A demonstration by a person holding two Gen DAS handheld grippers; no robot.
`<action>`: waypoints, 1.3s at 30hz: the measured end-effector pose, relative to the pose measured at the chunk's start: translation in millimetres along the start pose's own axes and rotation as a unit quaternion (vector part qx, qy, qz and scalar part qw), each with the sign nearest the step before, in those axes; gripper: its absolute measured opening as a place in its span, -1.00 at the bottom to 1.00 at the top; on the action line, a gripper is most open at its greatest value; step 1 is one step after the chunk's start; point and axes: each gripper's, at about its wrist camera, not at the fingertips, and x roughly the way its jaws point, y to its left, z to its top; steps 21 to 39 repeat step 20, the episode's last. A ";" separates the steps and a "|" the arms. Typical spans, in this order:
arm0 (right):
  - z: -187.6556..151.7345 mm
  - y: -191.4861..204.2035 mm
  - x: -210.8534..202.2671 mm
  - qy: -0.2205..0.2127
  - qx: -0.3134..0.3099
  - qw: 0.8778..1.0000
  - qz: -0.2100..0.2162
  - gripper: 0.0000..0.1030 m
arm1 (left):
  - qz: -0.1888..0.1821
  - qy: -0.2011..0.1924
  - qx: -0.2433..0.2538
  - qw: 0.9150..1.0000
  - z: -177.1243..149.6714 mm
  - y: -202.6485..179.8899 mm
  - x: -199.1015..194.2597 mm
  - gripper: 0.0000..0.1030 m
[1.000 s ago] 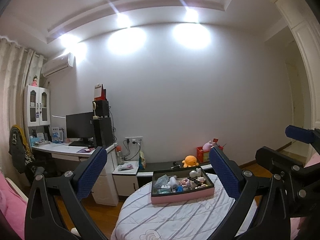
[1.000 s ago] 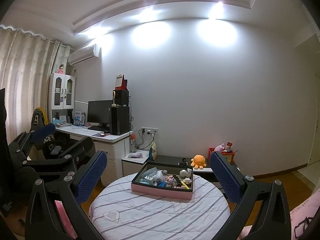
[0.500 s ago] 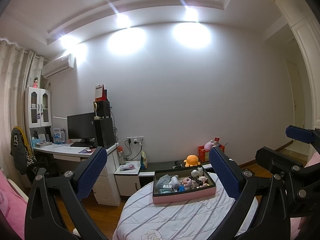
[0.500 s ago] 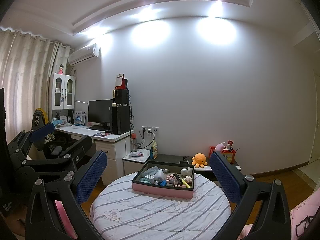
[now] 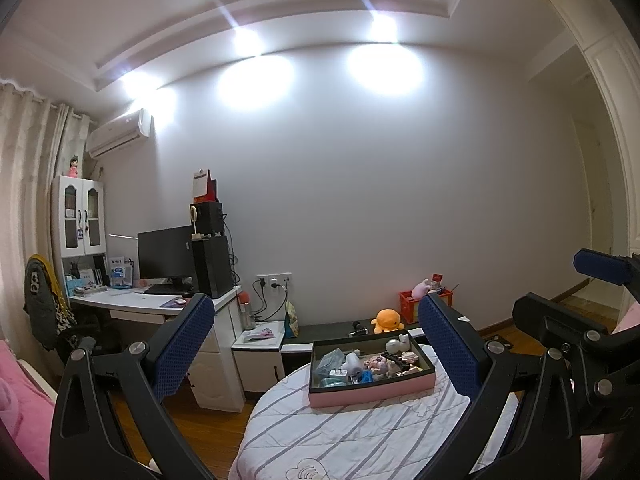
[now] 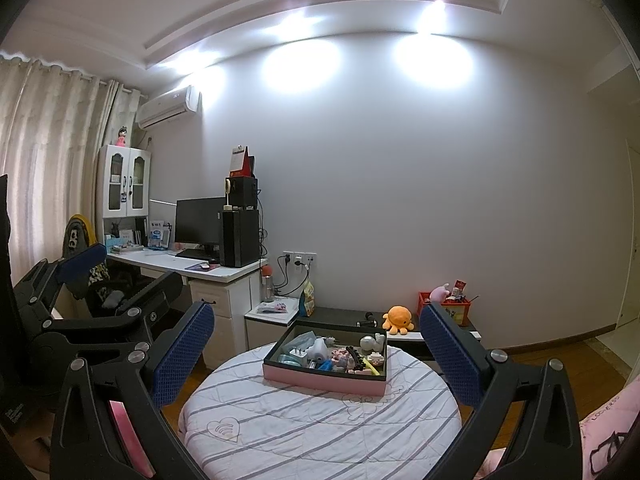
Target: Organize rigid objects
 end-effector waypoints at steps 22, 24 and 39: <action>-1.6 -2.2 3.2 0.004 -0.001 1.000 -0.002 1.00 | 0.001 0.003 0.001 1.000 1.2 0.1 -0.3 1.00; -1.6 -2.2 3.2 0.004 -0.001 1.000 -0.002 1.00 | 0.001 0.003 0.001 1.000 1.2 0.1 -0.3 1.00; -1.6 -2.2 3.2 0.004 -0.001 1.000 -0.002 1.00 | 0.001 0.003 0.001 1.000 1.2 0.1 -0.3 1.00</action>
